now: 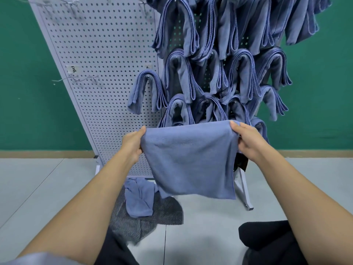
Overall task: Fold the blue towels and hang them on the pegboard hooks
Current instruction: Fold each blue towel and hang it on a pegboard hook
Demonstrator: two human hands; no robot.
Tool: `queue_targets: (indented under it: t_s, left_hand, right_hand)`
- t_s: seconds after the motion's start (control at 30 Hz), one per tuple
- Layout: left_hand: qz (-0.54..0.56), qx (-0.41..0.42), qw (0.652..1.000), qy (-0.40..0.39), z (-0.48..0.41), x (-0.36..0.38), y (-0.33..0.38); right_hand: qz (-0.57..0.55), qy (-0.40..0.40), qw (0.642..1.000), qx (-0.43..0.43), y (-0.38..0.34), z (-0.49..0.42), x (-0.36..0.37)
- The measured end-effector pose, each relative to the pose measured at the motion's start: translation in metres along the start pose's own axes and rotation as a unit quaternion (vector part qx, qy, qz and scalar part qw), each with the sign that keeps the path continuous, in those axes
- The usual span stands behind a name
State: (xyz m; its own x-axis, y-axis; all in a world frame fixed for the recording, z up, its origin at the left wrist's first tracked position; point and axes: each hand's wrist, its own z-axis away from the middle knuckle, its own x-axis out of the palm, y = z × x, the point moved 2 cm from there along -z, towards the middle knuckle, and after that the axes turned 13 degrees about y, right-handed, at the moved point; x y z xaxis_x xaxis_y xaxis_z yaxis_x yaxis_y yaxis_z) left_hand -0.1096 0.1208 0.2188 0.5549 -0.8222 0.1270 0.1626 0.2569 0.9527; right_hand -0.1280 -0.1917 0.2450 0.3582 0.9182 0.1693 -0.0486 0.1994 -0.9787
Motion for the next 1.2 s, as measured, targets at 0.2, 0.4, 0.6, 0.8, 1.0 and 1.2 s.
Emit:
queue_targets:
  t_s: [0.2, 0.4, 0.6, 0.8, 1.0, 1.2]
  left_hand:
    - [-0.001, 0.015, 1.0, -0.006, 0.001, -0.002, 0.005]
    - [0.011, 0.029, 0.999, -0.015, -0.005, -0.006, 0.012]
    - [0.019, 0.044, 0.999, -0.003, -0.008, -0.014, 0.014]
    - [-0.026, 0.085, 0.996, -0.006, -0.007, -0.017, 0.016]
    - [-0.109, 0.136, 0.983, -0.049, -0.004, -0.017, 0.019]
    - [-0.206, 0.249, 0.946, -0.037, -0.007, -0.02, 0.019]
  right_hand:
    - [0.0, 0.018, 1.0, 0.019, 0.001, -0.002, -0.005]
    - [-0.018, 0.059, 0.998, 0.027, 0.002, -0.003, -0.009]
    - [-0.008, 0.058, 0.998, 0.019, 0.004, -0.006, -0.012]
    - [0.027, 0.055, 0.998, 0.001, 0.005, -0.008, -0.015]
    - [0.082, 0.043, 0.995, -0.021, 0.006, -0.007, -0.019]
    - [0.199, 0.051, 0.972, -0.114, 0.006, -0.005, -0.021]
